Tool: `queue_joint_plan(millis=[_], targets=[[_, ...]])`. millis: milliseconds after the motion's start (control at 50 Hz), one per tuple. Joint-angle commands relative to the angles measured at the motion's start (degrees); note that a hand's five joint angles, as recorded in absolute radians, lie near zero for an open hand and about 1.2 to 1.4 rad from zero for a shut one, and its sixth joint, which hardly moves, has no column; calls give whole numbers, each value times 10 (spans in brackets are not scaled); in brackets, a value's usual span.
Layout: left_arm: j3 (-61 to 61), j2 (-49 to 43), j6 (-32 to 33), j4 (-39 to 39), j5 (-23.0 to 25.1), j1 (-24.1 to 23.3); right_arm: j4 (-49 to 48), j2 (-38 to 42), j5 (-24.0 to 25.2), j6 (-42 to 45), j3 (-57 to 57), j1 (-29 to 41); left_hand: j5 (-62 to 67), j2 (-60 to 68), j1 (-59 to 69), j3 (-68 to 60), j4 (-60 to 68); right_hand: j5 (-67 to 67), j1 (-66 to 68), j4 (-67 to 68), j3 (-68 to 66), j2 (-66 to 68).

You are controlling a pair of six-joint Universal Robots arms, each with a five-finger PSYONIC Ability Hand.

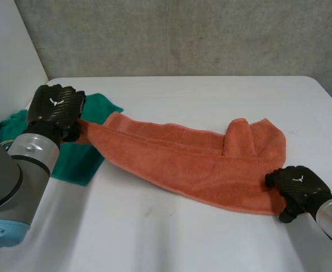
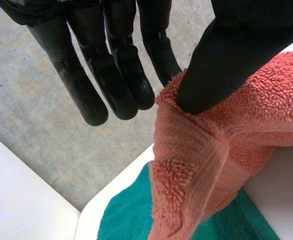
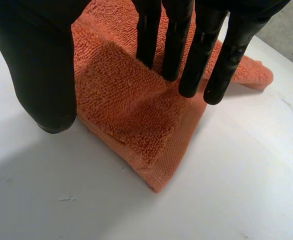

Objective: Fold the laundry.

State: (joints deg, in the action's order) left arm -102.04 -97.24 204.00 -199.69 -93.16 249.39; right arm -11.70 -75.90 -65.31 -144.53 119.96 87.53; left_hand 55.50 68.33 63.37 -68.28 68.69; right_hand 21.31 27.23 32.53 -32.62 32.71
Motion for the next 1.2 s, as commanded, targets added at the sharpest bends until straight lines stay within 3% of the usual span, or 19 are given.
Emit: queue_joint_plan(millis=[20, 60, 160, 280, 380, 500, 620, 720, 800, 940, 1000, 1080, 1200], targets=[[0, 0, 0, 0, 1, 1, -2, 23, 0, 3, -22, 0, 145, 117, 166, -117, 113, 340, 381, 328, -327, 326], [0, 1, 0, 1, 0, 1, -9, 22, -1, 2, -29, -1, 145, 117, 166, -117, 113, 486, 527, 474, -473, 472], [0, 18, 1, 5, -1, 2, -10, -14, -6, -4, -51, -5, 145, 117, 166, -117, 113, 487, 528, 475, -474, 473], [3, 77, 3, 36, -1, 7, 32, -146, -23, 0, -102, -7, 145, 117, 166, -117, 113, 487, 528, 475, -474, 473], [23, 165, 3, 83, 1, 19, 174, -230, -29, -3, -233, -19, 145, 117, 166, -117, 113, 487, 528, 475, -474, 473], [66, 213, 2, 138, 19, 22, 316, -254, -25, 1, -360, -40, 145, 117, 166, -117, 113, 487, 528, 475, -474, 473], [88, 194, 0, 175, 40, 24, 373, -202, -27, 3, -429, -33, 145, 117, 166, -117, 113, 487, 528, 475, -474, 473], [105, 88, 3, 179, 39, 22, 379, -109, -41, 15, -450, 20, 145, 117, 166, -117, 113, 487, 528, 475, -474, 473], [153, -19, 4, 186, 37, 19, 395, -3, -82, 45, -476, 53, 145, 117, 166, -117, 113, 487, 528, 475, -474, 473], [292, -154, 8, 183, 34, 20, 385, 113, -151, 52, -586, 72, 145, 117, 166, -117, 113, 487, 528, 475, -474, 473], [390, -202, 14, 180, 36, 16, 350, 156, -177, 45, -686, 96, 145, 117, 166, -117, 113, 487, 528, 475, -474, 473], [517, -223, 16, 126, 32, 15, 234, 172, -193, -15, -826, 124, 145, 117, 166, -117, 113, 487, 528, 475, -474, 473], [552, -207, 13, 4, -10, 7, 91, 148, -198, -82, -869, 123, 145, 117, 166, -117, 113, 487, 528, 475, -474, 473]])
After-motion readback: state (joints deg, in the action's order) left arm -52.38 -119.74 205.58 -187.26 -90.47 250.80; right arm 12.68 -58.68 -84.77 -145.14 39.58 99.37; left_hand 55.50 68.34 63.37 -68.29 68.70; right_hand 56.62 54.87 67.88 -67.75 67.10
